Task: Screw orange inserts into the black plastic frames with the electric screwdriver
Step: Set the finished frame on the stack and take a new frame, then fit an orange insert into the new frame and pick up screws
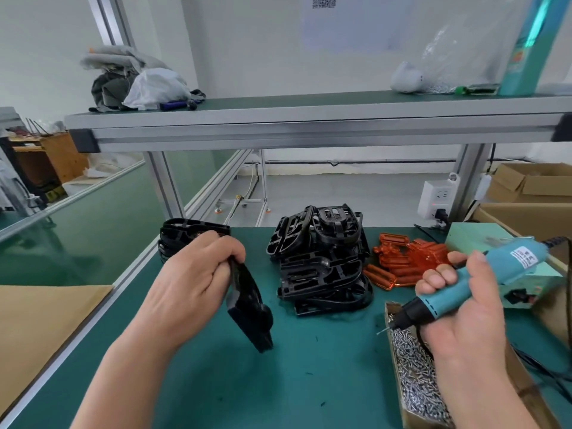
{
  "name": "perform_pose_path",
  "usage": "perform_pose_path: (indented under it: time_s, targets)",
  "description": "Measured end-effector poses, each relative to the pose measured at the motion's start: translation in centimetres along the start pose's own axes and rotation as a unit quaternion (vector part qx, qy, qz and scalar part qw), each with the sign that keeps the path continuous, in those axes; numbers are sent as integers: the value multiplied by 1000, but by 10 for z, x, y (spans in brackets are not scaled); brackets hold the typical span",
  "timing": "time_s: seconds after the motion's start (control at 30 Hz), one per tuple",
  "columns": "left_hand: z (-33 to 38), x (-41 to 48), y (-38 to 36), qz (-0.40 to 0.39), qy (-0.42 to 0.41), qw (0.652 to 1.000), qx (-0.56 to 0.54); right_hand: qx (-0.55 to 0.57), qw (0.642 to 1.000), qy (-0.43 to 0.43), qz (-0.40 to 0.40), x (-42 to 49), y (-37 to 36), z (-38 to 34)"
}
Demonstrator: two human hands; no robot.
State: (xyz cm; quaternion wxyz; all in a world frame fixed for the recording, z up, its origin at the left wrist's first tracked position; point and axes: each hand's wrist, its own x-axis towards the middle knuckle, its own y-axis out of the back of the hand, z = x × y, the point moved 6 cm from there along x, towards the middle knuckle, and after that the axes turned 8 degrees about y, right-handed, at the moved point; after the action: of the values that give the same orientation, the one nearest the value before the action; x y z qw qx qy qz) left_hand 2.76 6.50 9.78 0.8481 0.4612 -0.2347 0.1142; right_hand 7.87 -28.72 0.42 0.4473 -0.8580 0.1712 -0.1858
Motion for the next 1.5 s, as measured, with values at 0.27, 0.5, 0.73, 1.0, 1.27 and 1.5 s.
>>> perform_pose_path:
  time_s: [0.27,0.5,0.73,1.0,1.27,1.5]
  targets:
    - [71,-14,-34,-115,-108,965,208,-2,1000,-4,19,3,3,-1]
    - [120,-38,-108,-200,-218,923,244,4,999,0,38,7,8,-5]
    - [120,-50,-160,-322,-177,878,307,1,999,19,45,14,18,-10]
    - [99,-41,-153,-290,-83,928,221,-7,999,11,49,14,19,-6]
    - [10,-12,-110,-327,69,936,107,-4,998,10,59,12,19,-7]
    - [9,-28,-135,-383,63,914,118,-8,998,12,63,12,22,-9]
